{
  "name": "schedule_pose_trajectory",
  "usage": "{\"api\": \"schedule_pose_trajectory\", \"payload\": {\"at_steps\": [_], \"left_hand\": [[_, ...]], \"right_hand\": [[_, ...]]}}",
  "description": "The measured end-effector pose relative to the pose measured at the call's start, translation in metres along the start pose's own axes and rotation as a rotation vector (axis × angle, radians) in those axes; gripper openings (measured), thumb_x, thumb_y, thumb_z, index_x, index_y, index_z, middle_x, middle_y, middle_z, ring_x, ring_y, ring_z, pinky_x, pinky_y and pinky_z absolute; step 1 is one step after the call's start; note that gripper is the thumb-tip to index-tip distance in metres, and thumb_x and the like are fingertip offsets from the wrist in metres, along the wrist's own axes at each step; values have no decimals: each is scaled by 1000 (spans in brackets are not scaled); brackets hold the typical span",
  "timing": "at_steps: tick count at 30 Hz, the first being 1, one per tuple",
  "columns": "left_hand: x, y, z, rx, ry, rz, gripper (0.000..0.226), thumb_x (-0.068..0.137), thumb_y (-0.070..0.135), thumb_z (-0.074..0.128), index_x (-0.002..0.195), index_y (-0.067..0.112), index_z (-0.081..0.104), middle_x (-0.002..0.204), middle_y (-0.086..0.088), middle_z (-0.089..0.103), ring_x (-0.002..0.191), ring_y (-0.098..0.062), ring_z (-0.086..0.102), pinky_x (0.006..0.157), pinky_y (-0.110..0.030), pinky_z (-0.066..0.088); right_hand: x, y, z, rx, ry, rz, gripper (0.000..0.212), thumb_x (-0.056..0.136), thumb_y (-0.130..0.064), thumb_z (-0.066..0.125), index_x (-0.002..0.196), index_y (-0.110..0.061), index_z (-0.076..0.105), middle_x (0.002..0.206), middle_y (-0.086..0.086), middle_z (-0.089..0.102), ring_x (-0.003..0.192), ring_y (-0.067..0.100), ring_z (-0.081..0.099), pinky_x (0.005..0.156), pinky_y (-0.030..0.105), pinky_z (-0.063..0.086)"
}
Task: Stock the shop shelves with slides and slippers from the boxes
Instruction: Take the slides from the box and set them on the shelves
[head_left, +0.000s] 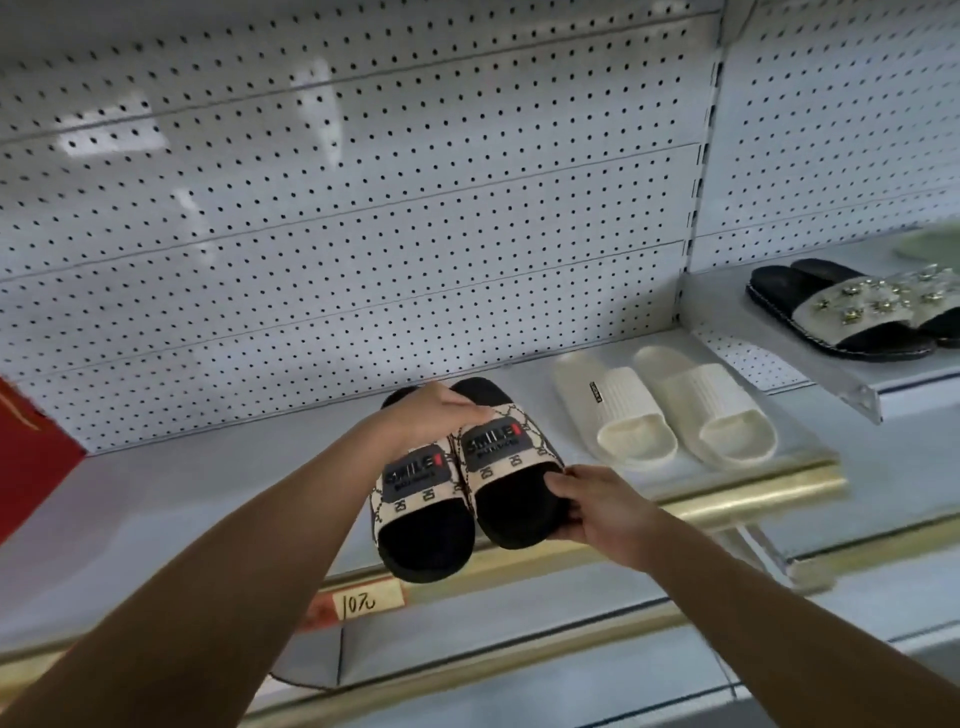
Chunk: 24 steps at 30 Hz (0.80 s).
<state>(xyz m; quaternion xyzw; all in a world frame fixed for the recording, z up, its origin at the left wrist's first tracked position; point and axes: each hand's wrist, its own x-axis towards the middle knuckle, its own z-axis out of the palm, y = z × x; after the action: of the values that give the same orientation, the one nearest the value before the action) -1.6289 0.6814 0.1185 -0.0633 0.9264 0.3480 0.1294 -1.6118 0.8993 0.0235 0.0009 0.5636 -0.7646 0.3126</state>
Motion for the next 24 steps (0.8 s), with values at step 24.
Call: {"api": "schedule_pose_trajectory", "payload": {"at_steps": [24], "left_hand": [[34,-77,-31,240,32,114,55,84,-10,52,132,16,43,132,-6,48,111,-18,49,78,-24,43]], "right_hand": [[61,20,66,-139,419,9,20,94,-3,51,112,-6,58,119,23,59,106,38,58,75,44,56]]}}
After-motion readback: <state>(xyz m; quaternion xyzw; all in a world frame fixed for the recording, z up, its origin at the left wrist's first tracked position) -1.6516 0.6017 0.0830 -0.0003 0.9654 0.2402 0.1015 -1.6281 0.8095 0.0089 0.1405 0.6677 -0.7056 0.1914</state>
